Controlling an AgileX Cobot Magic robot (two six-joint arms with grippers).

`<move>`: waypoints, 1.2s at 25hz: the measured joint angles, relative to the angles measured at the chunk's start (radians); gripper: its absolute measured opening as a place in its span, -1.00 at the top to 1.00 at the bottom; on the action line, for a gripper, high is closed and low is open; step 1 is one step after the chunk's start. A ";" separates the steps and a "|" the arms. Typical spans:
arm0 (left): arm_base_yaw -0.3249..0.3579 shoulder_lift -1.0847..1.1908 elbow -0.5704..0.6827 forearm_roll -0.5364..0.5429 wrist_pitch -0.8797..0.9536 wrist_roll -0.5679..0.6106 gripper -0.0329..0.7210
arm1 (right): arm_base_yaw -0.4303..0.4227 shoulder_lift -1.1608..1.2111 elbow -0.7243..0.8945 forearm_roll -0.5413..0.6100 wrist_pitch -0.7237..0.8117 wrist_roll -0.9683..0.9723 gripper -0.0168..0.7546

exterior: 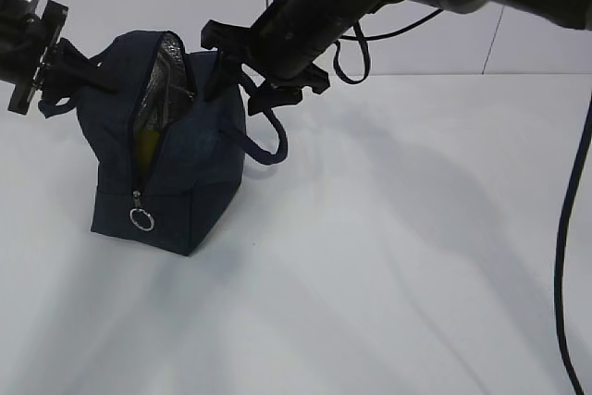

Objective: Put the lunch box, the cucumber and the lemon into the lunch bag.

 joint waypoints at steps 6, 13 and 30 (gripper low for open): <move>0.000 0.000 0.000 -0.002 0.000 0.000 0.93 | 0.000 0.008 0.000 0.033 0.002 0.000 -0.33; 0.000 0.000 0.000 -0.002 0.000 0.000 0.93 | 0.000 0.008 0.000 0.037 0.002 0.000 -0.33; -0.016 0.000 0.000 -0.006 0.000 -0.002 0.93 | 0.000 0.008 0.000 -0.040 0.007 -0.017 0.89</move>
